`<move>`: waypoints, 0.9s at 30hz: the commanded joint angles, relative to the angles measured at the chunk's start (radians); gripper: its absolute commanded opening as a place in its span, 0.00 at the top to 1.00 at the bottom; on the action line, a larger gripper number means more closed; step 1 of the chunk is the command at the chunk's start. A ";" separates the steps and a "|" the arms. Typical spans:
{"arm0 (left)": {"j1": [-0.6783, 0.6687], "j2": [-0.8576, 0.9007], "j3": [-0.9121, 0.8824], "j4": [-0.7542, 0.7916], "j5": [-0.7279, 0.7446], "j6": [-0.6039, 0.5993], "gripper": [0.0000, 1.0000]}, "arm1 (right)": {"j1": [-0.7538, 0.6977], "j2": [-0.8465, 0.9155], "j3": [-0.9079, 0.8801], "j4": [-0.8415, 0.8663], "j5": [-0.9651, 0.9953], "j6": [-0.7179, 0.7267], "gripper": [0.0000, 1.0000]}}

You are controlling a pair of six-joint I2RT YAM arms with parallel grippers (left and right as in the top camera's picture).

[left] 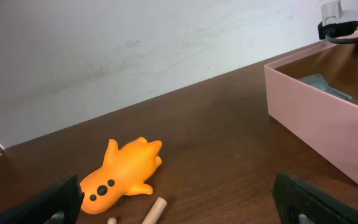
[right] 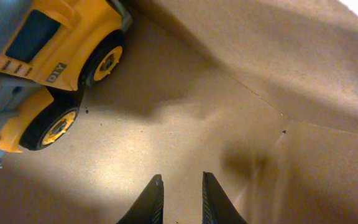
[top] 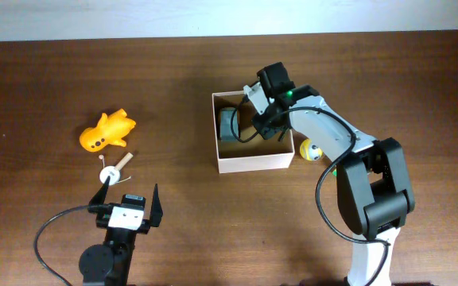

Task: Pack container
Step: 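Raise the right gripper out of the box toward the cube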

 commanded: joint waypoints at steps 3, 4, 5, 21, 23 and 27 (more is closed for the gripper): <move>0.004 -0.009 -0.007 -0.001 -0.007 0.012 0.01 | 0.007 0.005 0.040 -0.032 -0.089 -0.014 0.84; 0.004 -0.008 -0.007 -0.001 -0.007 0.012 0.01 | 0.013 0.005 0.062 -0.048 -0.092 -0.007 0.84; 0.004 -0.009 -0.007 -0.001 -0.007 0.012 0.01 | 0.021 0.003 0.089 -0.071 -0.096 -0.005 0.84; 0.004 -0.009 -0.007 -0.001 -0.007 0.012 0.01 | -0.033 -0.027 0.499 -0.488 -0.053 0.428 0.18; 0.004 -0.008 -0.007 -0.001 -0.007 0.012 0.01 | -0.072 -0.027 0.500 -0.522 -0.054 0.444 0.06; 0.004 -0.009 -0.007 -0.001 -0.007 0.012 0.01 | -0.154 -0.027 0.500 -0.569 -0.055 0.444 0.01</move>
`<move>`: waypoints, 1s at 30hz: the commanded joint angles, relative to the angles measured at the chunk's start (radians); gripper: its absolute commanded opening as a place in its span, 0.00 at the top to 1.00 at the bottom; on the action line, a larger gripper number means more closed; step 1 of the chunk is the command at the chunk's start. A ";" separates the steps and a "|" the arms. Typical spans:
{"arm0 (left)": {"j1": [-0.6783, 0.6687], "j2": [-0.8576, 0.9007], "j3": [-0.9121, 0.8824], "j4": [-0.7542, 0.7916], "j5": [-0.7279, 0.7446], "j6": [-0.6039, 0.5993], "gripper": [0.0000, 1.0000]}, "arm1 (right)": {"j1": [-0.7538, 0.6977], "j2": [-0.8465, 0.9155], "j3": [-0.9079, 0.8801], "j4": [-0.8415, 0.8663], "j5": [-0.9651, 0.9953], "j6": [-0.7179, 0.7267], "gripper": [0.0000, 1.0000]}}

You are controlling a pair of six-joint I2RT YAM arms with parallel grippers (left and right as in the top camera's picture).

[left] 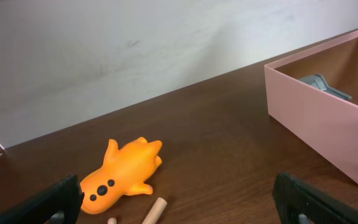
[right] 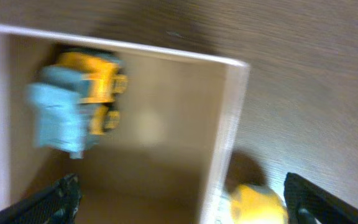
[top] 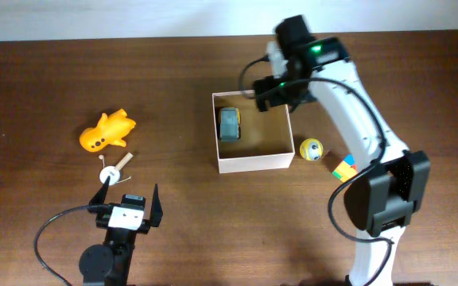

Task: Pack container
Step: 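Raise the right gripper out of the box toward the cube, then lower the right gripper onto the colored cube and grasp it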

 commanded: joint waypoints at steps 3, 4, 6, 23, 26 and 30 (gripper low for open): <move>0.004 -0.009 -0.007 -0.001 -0.007 0.012 0.01 | -0.107 -0.029 0.019 -0.025 -0.003 0.063 0.01; 0.004 -0.009 -0.007 -0.001 -0.007 0.012 0.01 | -0.122 -0.029 0.019 -0.037 -0.017 0.061 0.01; 0.004 -0.008 -0.007 -0.001 -0.007 0.012 0.01 | -0.160 -0.029 0.019 -0.077 -0.030 0.048 0.01; 0.004 -0.009 -0.007 -0.001 -0.007 0.012 0.01 | -0.293 -0.156 0.016 -0.370 0.217 0.356 0.01; 0.004 -0.008 -0.007 -0.001 -0.007 0.012 0.01 | -0.293 -0.190 -0.037 -0.374 0.287 0.476 0.01; 0.004 -0.008 -0.007 -0.001 -0.007 0.012 0.01 | -0.293 -0.222 -0.159 -0.349 0.317 0.554 0.01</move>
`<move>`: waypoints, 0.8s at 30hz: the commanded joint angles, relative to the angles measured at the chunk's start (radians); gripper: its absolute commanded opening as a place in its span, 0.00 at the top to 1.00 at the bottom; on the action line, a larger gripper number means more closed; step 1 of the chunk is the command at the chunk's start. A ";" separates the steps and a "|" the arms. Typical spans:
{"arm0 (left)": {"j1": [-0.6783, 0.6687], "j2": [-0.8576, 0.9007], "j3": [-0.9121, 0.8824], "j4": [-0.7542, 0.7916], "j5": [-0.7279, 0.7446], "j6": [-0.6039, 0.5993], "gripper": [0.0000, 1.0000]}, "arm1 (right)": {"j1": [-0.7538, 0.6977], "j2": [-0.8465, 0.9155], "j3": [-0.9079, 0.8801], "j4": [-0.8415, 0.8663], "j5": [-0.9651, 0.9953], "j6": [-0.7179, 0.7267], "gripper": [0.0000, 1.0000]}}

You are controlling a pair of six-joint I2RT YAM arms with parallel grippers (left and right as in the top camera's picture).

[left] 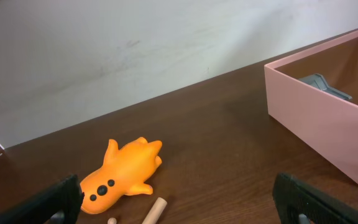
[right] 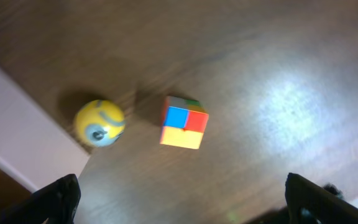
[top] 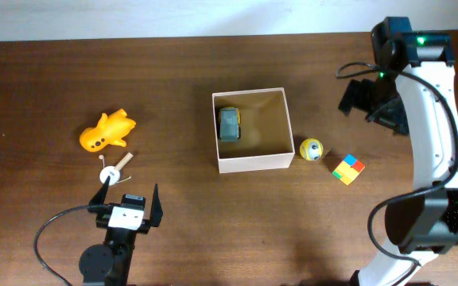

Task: Pack container
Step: 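Lower the right gripper onto the colored cube and grasp it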

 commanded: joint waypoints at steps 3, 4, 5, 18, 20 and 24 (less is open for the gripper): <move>0.004 -0.009 -0.007 -0.001 -0.007 0.012 0.01 | 0.002 -0.074 -0.240 0.089 0.068 0.138 0.01; 0.004 -0.009 -0.007 -0.001 -0.007 0.012 0.01 | 0.002 -0.093 -0.299 0.122 0.058 0.140 0.01; 0.004 -0.009 -0.007 -0.001 -0.007 0.012 0.01 | 0.002 -0.111 -0.351 0.154 0.048 0.142 0.01; 0.004 -0.009 -0.007 -0.001 -0.007 0.012 0.01 | 0.002 -0.246 -0.875 0.689 -0.074 0.142 0.01; 0.004 -0.008 -0.007 -0.001 -0.007 0.012 0.01 | 0.002 -0.246 -0.912 0.750 -0.074 0.142 0.01; 0.004 -0.008 -0.007 -0.001 -0.007 0.012 0.01 | 0.002 -0.246 -0.981 0.876 -0.069 0.142 0.01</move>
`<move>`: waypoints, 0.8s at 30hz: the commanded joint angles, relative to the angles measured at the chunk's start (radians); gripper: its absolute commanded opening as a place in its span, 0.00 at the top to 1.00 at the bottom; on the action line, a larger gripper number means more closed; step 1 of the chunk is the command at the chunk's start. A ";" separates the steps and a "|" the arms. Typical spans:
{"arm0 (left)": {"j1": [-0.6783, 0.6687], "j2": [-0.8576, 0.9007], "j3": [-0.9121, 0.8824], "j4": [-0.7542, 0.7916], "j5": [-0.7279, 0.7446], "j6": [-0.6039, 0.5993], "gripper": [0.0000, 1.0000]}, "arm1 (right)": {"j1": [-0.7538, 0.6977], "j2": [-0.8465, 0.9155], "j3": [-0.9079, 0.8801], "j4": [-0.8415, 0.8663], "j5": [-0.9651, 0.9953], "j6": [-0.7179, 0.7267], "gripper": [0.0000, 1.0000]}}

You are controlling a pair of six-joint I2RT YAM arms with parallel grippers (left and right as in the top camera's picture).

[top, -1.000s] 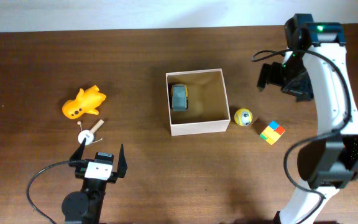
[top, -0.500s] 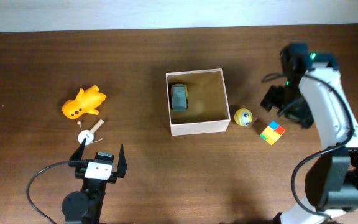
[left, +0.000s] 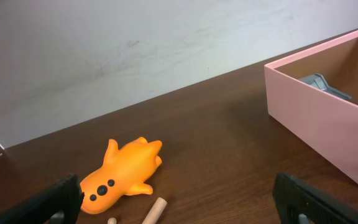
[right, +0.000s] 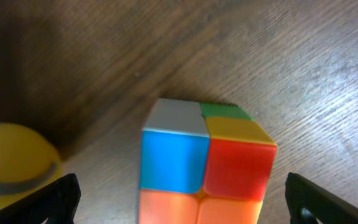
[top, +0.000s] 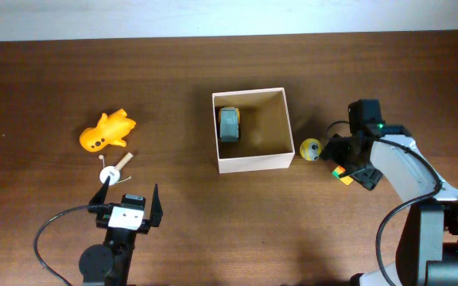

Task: Pack container
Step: 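Lower the right gripper onto the colored cube and grasp it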

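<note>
The pink-white open box (top: 253, 164) stands mid-table with a grey and yellow toy truck (top: 229, 124) inside, against its left wall. To the right of the box lie a yellow ball (top: 310, 148) and a multicoloured cube (top: 339, 172). My right gripper (top: 348, 164) is low over the cube, open. In the right wrist view the cube (right: 207, 162) fills the space between the spread fingers of the right gripper (right: 182, 208), and the ball (right: 11, 158) is at the left. My left gripper (top: 126, 200) rests open at the front left.
An orange soft toy (top: 106, 132) and a wooden peg with a white disc (top: 114, 171) lie at the left. The left wrist view shows the orange toy (left: 123, 171), the peg (left: 153, 210) and the box's wall (left: 316, 124).
My right gripper was high above the table to the right of the box, with ball and cube small below it. It is now low, right over the cube, still open.
My right gripper was shut inside the box beside the truck. Then it was open above the box, with the truck lying inside. Then it was high at the far right over ball and cube, and now low over the cube. The left arm stayed still.
</note>
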 commanded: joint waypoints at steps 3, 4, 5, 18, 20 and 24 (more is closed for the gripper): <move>0.004 -0.009 -0.007 -0.001 -0.007 0.012 0.01 | 0.002 -0.019 -0.063 0.098 0.007 0.012 0.01; 0.004 -0.009 -0.007 -0.001 -0.007 0.012 0.01 | 0.002 -0.019 -0.064 0.105 0.018 0.012 0.01; 0.004 -0.009 -0.007 -0.001 -0.007 0.012 0.01 | 0.002 -0.019 -0.064 0.111 0.026 0.012 0.01; 0.004 -0.008 -0.007 -0.001 -0.007 0.012 0.01 | 0.001 -0.017 -0.064 0.154 0.153 0.012 0.05; 0.004 -0.008 -0.007 -0.001 -0.007 0.012 0.01 | 0.001 -0.017 -0.065 0.160 0.154 0.012 0.05; 0.004 -0.008 -0.007 -0.001 -0.007 0.012 0.01 | 0.001 -0.016 -0.065 0.163 0.181 0.012 0.02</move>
